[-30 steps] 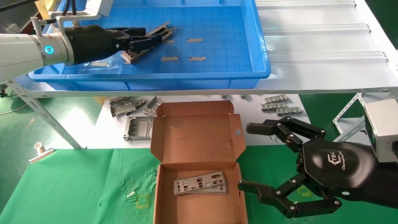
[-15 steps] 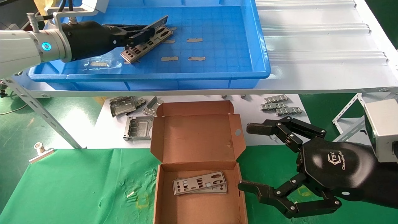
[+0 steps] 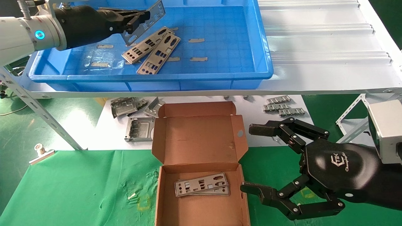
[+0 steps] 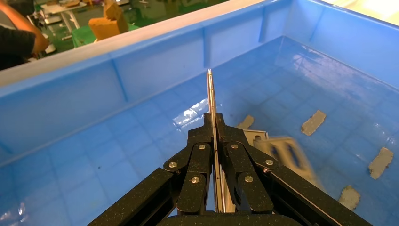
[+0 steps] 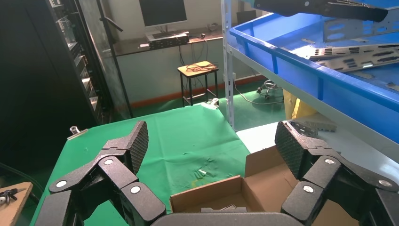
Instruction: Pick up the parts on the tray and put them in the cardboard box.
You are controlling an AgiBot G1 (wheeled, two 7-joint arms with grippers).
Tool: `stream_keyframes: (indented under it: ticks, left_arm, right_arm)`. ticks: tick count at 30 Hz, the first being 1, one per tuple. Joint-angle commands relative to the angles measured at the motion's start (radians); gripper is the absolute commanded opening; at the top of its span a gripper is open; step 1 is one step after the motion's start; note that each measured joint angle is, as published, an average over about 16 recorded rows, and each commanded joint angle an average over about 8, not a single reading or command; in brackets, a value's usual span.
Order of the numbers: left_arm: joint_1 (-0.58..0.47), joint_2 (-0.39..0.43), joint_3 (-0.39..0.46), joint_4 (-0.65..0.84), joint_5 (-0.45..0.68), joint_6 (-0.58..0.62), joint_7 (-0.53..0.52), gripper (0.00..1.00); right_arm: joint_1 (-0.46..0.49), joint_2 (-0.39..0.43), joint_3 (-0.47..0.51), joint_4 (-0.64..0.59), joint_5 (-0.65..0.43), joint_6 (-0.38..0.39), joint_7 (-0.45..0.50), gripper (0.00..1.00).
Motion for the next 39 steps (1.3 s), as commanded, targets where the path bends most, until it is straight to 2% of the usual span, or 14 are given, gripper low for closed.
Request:
stream_keyframes:
  ticks: [1, 8, 17, 22, 28, 34, 39]
  left_arm:
    - [-0.002, -0.002, -0.003, -0.002, -0.004, 0.001, 0.011, 0.00]
    - [-0.032, -0.028, -0.013, -0.032, -0.021, 0.112, 0.050, 0.00]
    - [-0.019, -0.078, -0.017, -0.064, -0.042, 0.461, 0.099, 0.00]
    - [0.014, -0.098, -0.011, -0.086, -0.047, 0.578, 0.126, 0.00]
    - [0.126, -0.134, 0.029, -0.255, -0.091, 0.614, 0.114, 0.00]
    - [0.313, -0.226, 0.086, -0.549, -0.190, 0.594, 0.077, 0.00]
    - [0.466, -0.271, 0.098, -0.694, -0.228, 0.536, 0.086, 0.00]
  right_arm:
    - [0.000, 0.000, 0.000, 0.000, 0.000, 0.000, 0.000, 1.00]
    - [0.000, 0.000, 0.000, 0.000, 0.000, 0.000, 0.000, 1.00]
    - [0.000, 0.000, 0.000, 0.000, 0.000, 0.000, 0.000, 1.00]
    - [0.000, 0.000, 0.000, 0.000, 0.000, 0.000, 0.000, 1.00]
    - [0.000, 0.000, 0.000, 0.000, 0.000, 0.000, 0.000, 1.00]
    - [0.000, 0.000, 0.000, 0.000, 0.000, 0.000, 0.000, 1.00]
    - [0.000, 0.000, 0.000, 0.000, 0.000, 0.000, 0.000, 1.00]
